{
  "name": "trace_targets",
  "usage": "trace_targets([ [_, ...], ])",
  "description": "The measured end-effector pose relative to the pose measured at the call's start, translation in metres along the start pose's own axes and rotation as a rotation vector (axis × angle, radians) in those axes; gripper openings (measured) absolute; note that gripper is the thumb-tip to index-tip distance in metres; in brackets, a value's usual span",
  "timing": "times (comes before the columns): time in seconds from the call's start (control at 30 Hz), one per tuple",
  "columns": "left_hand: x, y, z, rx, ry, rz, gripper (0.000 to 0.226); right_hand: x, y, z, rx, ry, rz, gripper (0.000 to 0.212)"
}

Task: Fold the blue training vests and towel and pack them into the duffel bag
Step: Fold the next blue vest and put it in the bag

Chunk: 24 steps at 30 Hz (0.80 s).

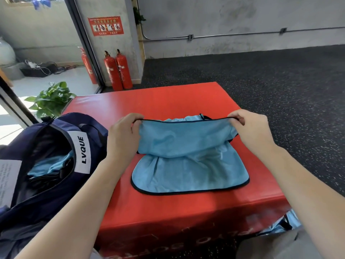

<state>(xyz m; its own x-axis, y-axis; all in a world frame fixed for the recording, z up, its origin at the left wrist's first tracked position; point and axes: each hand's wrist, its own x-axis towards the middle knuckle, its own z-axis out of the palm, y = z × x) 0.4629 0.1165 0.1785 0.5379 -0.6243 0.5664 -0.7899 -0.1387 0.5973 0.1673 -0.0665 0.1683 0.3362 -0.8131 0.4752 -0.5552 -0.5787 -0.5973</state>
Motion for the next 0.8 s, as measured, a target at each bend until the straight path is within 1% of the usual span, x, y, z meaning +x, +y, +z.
trace_targets([
  [0.07, -0.008, -0.002, 0.000, -0.072, -0.072, -0.044, 0.023, -0.004, 0.003, -0.003, 0.025, -0.063, -0.005, 0.014],
  [0.17, -0.018, -0.014, -0.001, -0.027, -0.156, -0.060, 0.022, -0.014, 0.008, -0.009, 0.025, -0.173, 0.024, 0.011],
  [0.23, -0.023, -0.020, -0.004, -0.020, -0.188, -0.064, 0.019, -0.019, 0.011, -0.011, -0.007, -0.207, 0.013, 0.010],
  [0.3, -0.028, -0.022, -0.007, -0.002, -0.226, -0.053, 0.016, -0.025, 0.012, -0.012, 0.025, -0.223, 0.017, 0.013],
  [0.4, -0.040, -0.024, -0.010, 0.090, -0.285, -0.021, 0.014, -0.036, 0.012, -0.013, 0.102, -0.244, 0.060, 0.018],
  [0.47, -0.048, -0.028, -0.012, 0.151, -0.296, 0.044, 0.011, -0.044, 0.014, -0.013, 0.088, -0.283, 0.051, 0.027],
  [0.5, -0.051, -0.029, -0.012, 0.162, -0.297, 0.077, 0.010, -0.047, 0.017, -0.013, 0.047, -0.316, 0.037, 0.033],
  [0.57, -0.059, -0.029, -0.014, 0.133, -0.318, 0.060, 0.010, -0.053, 0.026, -0.013, -0.081, -0.417, 0.023, 0.045],
  [0.67, -0.069, -0.026, -0.020, 0.079, -0.385, 0.025, 0.012, -0.064, 0.038, -0.013, -0.224, -0.554, -0.030, 0.051],
  [0.73, -0.076, -0.027, -0.024, 0.103, -0.456, 0.043, 0.020, -0.073, 0.044, -0.012, -0.282, -0.607, -0.087, 0.050],
  [0.8, -0.080, -0.034, -0.027, 0.142, -0.528, 0.077, 0.028, -0.081, 0.046, -0.012, -0.305, -0.645, -0.106, 0.040],
])
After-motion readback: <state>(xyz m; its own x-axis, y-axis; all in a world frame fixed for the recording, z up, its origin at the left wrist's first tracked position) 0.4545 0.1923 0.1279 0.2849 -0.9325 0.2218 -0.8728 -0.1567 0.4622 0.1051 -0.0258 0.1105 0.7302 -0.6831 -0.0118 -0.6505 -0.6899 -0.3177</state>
